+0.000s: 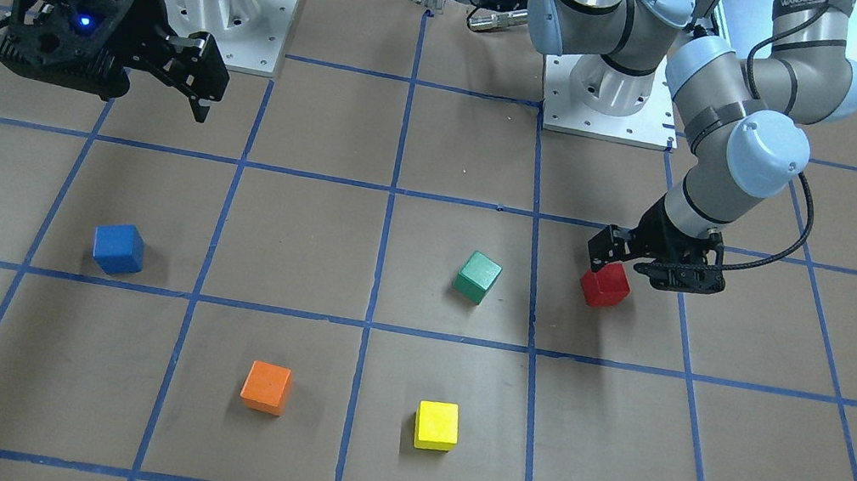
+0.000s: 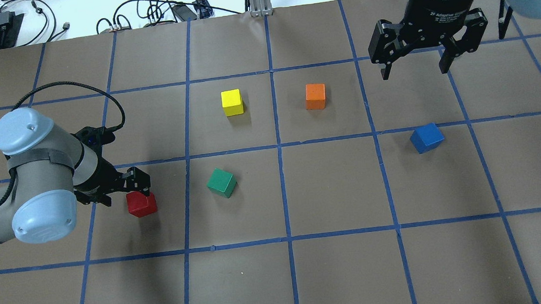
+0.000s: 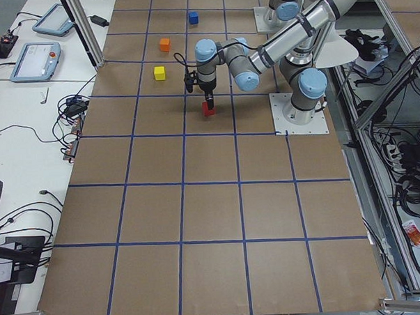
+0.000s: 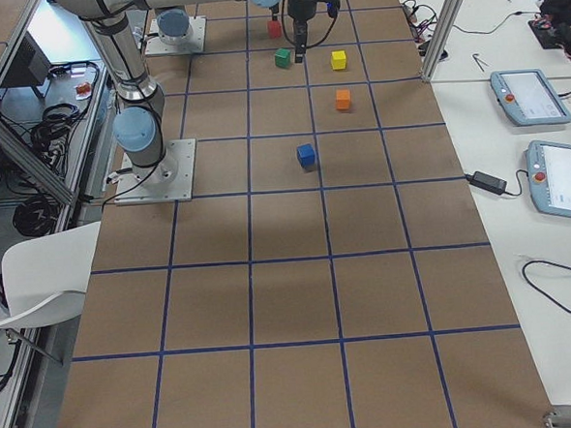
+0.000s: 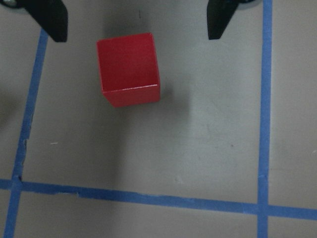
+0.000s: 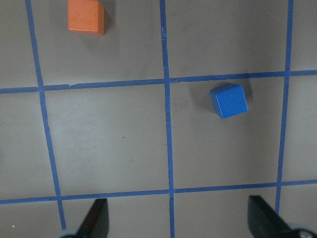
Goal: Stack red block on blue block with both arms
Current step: 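Close the left gripper on the red cube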
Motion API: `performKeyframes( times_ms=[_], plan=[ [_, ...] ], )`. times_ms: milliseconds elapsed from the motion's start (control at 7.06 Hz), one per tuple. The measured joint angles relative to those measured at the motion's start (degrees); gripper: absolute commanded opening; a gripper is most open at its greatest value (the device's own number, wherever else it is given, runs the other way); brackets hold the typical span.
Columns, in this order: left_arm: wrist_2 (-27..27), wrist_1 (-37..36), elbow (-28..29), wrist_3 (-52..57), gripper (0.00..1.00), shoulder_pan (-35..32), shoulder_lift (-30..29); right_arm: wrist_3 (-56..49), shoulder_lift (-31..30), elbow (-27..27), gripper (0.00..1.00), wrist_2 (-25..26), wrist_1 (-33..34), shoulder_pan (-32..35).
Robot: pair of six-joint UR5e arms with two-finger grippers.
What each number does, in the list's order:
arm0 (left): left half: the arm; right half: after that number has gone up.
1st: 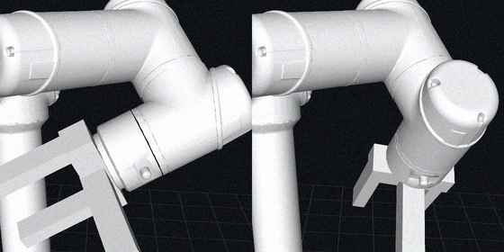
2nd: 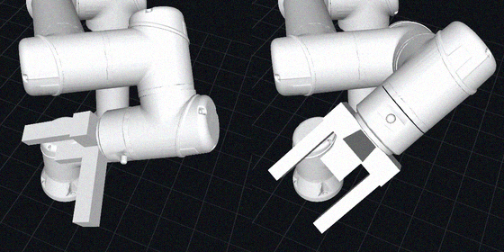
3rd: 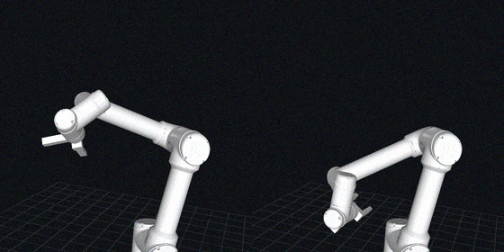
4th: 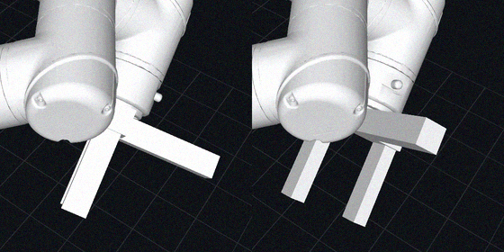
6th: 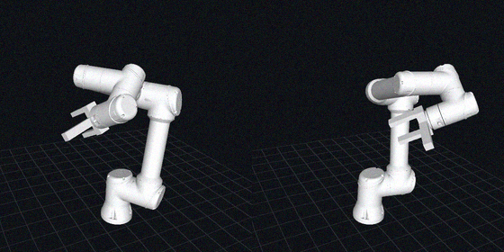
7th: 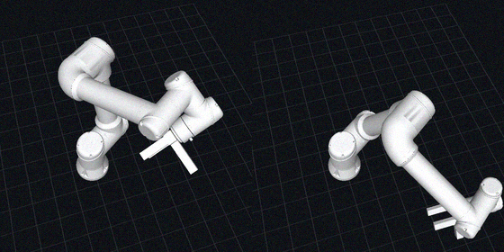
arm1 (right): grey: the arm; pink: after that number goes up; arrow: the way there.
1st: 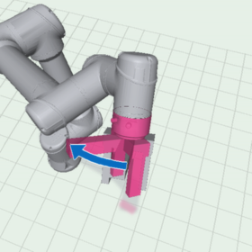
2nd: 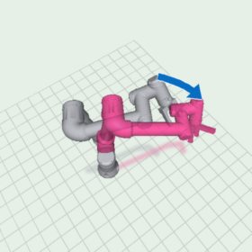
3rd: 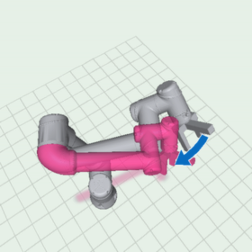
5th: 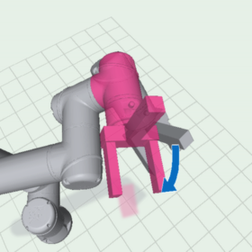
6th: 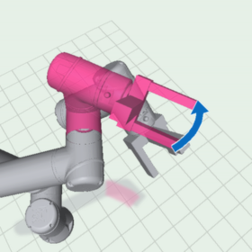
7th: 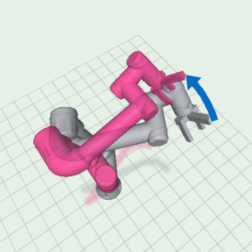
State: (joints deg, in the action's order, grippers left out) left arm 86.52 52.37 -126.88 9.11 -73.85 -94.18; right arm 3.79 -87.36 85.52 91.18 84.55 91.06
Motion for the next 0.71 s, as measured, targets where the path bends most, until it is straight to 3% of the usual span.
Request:
performKeyframes(
  times_ms=[142, 283, 425, 708],
  plan=[
    [-0.65, -1.89, -0.71, -0.57, 0.76, -0.15, -1.66, -0.01, 0.00, 0.00, 1.00, 0.15, 0.00, 0.00],
    [-0.66, -3.15, -1.07, -0.93, 0.15, -0.31, -3.07, -0.01, 0.00, 0.00, 1.00, 0.20, 0.00, 0.04],
    [-0.15, -3.75, -1.23, -0.96, 0.00, -0.38, -4.20, -0.01, 0.00, 0.00, 1.00, 0.22, 0.00, 0.06],
    [1.55, -4.28, -0.88, -1.36, 0.00, -0.69, -5.15, -0.01, 0.00, 0.00, 1.00, 0.26, 0.00, 0.01]
  ],
)
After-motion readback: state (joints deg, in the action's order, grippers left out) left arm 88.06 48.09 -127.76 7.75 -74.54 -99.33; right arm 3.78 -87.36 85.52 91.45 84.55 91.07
